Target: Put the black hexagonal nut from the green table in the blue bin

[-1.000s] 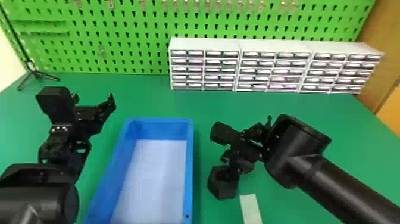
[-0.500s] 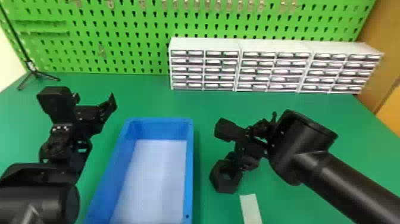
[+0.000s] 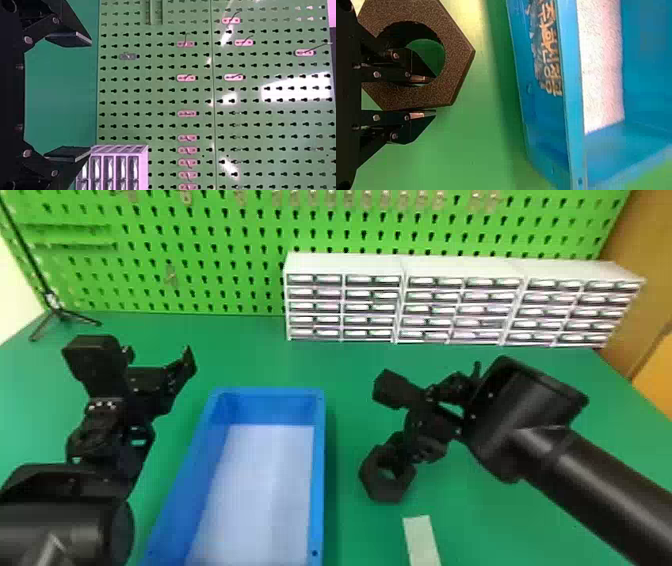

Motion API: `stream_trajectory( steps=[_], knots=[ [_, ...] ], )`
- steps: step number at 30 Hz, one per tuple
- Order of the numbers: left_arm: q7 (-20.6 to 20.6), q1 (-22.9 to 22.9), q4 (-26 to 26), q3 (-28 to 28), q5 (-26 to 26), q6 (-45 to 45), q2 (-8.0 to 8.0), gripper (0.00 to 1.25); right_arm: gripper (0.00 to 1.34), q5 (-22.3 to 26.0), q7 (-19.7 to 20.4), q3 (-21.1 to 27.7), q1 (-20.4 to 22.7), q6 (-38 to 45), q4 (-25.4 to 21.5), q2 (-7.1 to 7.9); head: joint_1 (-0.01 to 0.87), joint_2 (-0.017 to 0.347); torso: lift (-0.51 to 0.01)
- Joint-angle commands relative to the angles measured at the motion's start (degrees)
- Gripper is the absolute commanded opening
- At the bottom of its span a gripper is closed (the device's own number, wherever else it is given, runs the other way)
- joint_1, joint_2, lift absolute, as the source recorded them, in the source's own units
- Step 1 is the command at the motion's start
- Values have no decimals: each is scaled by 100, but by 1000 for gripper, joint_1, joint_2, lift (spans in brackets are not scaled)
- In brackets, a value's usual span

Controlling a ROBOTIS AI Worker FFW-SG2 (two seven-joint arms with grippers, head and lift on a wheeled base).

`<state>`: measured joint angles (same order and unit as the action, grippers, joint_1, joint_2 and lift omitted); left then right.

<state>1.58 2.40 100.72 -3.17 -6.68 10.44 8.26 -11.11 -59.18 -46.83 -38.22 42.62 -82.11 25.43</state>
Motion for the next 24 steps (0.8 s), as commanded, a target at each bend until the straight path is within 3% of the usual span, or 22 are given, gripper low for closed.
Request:
stream_trajectory(
  steps=[1,15,20,24],
  knots=[
    [0,-2,0,0,0,-7,0,948,288,109,-59,306,-71,63,-103,59,683,28,-96],
    [0,15,0,18,0,2,0,948,290,707,-226,904,-379,168,-306,76,683,28,-96],
    [0,24,0,27,9,2,0,948,290,1050,-217,1018,-484,159,-341,-38,683,28,-96],
    [0,33,0,27,9,2,0,948,290,1225,-182,1053,-563,151,-341,-249,683,28,-96]
  ],
)
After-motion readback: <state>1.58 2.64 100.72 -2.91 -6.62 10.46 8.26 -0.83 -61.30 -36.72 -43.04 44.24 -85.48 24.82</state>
